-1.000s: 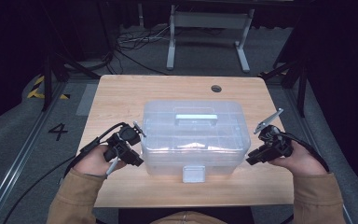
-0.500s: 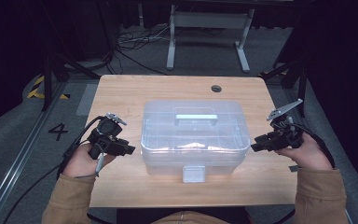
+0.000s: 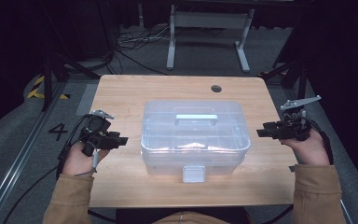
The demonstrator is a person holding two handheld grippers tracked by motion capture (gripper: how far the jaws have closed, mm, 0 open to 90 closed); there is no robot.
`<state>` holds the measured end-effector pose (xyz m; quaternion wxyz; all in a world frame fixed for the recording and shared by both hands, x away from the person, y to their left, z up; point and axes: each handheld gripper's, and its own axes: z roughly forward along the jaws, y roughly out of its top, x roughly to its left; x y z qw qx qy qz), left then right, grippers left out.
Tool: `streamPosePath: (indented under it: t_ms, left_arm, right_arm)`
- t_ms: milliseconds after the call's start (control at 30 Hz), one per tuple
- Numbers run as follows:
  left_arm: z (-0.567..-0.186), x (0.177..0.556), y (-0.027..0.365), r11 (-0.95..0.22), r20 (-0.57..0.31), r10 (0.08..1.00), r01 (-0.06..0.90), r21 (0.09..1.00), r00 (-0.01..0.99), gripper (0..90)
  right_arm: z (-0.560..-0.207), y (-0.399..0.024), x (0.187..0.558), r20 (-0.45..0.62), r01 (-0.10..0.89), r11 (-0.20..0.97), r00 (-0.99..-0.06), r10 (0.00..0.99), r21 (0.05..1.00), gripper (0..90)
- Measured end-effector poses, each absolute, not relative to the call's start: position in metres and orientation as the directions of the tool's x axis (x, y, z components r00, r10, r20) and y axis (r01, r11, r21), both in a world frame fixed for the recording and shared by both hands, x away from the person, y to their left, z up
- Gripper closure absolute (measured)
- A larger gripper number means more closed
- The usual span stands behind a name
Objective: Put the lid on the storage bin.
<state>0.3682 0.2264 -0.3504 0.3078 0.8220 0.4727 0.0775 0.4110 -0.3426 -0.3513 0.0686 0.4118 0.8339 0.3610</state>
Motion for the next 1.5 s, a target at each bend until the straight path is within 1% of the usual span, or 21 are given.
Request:
streamPosePath:
  t_ms: [200,367,567,667,733,833,967,1300,1500]
  left_arm:
    - [-0.362,0.378,0.236,-0.31,-0.192,0.838,0.735,0.603,0.511,59.1]
    - [-0.373,0.385,0.243,-0.275,-0.223,0.844,0.75,0.601,0.488,59.2]
    - [-0.383,0.39,0.248,-0.277,-0.21,0.849,0.748,0.603,0.484,59.4]
    - [-0.388,0.393,0.249,-0.276,-0.186,0.858,0.735,0.619,0.479,59.1]
    - [-0.393,0.395,0.252,-0.249,-0.206,0.863,0.744,0.62,0.461,59.0]
    - [-0.4,0.398,0.254,-0.237,-0.203,0.872,0.747,0.621,0.445,59.2]
    - [-0.408,0.401,0.257,-0.221,-0.215,0.876,0.755,0.618,0.432,59.4]
    - [-0.428,0.408,0.253,-0.251,-0.182,0.884,0.765,0.593,0.431,59.2]
    - [-0.438,0.412,0.253,-0.25,-0.199,0.88,0.777,0.577,0.431,58.5]
  right_arm:
    - [-0.363,-0.354,0.418,0.176,0.642,0.368,-0.622,0.763,0.672,47.8]
    - [-0.373,-0.363,0.424,0.186,0.655,0.336,-0.594,0.783,0.677,48.3]
    - [-0.389,-0.374,0.431,0.207,0.664,0.302,-0.573,0.793,0.684,48.7]
    - [-0.396,-0.379,0.435,0.214,0.666,0.291,-0.569,0.794,0.687,48.6]
    - [-0.401,-0.382,0.436,0.221,0.668,0.281,-0.563,0.797,0.689,49.3]
    - [-0.407,-0.385,0.439,0.235,0.681,0.275,-0.556,0.797,0.678,50.5]
    - [-0.417,-0.388,0.443,0.244,0.689,0.266,-0.548,0.8,0.674,49.9]
    - [-0.439,-0.39,0.451,0.205,0.678,0.279,-0.542,0.815,0.68,49.4]
    - [-0.449,-0.39,0.453,0.203,0.676,0.277,-0.54,0.817,0.683,49.1]
